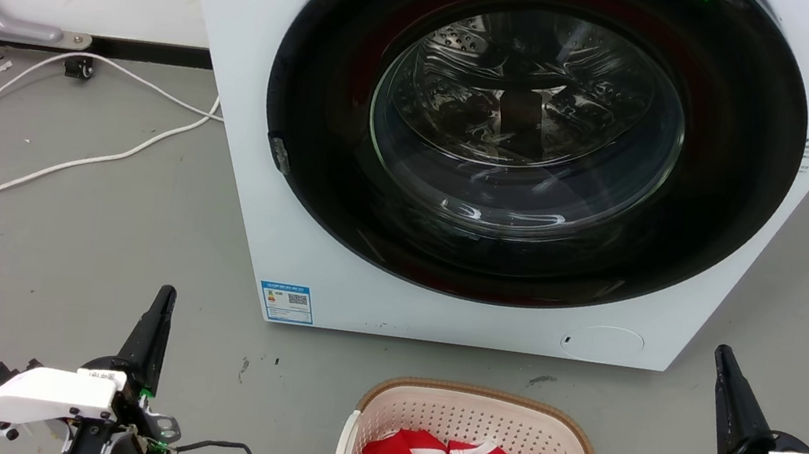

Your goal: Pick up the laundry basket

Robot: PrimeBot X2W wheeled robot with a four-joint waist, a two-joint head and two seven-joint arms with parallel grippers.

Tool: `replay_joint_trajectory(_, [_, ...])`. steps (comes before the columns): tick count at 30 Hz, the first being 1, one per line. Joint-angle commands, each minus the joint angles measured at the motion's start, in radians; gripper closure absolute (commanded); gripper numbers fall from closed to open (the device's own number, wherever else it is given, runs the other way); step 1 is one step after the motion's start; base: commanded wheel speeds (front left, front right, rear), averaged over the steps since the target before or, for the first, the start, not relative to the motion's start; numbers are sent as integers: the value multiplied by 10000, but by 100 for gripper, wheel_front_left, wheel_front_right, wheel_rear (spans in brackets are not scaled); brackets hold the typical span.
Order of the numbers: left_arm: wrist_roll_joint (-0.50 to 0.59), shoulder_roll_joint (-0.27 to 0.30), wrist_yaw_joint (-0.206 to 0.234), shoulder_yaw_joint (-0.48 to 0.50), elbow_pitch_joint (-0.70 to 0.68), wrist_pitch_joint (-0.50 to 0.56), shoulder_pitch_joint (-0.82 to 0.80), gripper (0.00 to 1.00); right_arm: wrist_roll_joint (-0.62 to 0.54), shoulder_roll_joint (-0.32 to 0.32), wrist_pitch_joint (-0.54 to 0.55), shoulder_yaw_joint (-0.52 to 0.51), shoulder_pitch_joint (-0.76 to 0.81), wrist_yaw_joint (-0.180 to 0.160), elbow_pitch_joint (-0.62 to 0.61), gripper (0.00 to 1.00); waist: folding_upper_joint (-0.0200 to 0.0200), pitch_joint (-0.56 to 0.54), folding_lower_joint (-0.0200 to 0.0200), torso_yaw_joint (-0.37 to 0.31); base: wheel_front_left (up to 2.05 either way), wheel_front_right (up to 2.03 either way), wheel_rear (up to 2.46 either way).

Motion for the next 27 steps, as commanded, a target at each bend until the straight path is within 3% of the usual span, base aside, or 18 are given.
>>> replay_joint_trajectory(1, [0,-8,-28,18,3,22,-70,100,39,2,14,0,-104,-3,7,100,0,0,0,0,0,0,0])
replay_joint_trajectory(22, [0,-8,-28,18,2,21,-70,100,39,2,14,0,-104,-3,7,100,0,0,0,0,0,0,0])
replay_joint_trajectory(23, [0,2,0,-4,0,0,0,0,0,0,0,0,0,0,0,0,0,0,0,0,0,0,0])
replay_joint_trajectory(27, [159,-14,2,-42,46,-194,131,0,-180,9,-187,45,145,-2,101,0,0,6,0,1,0,0,0])
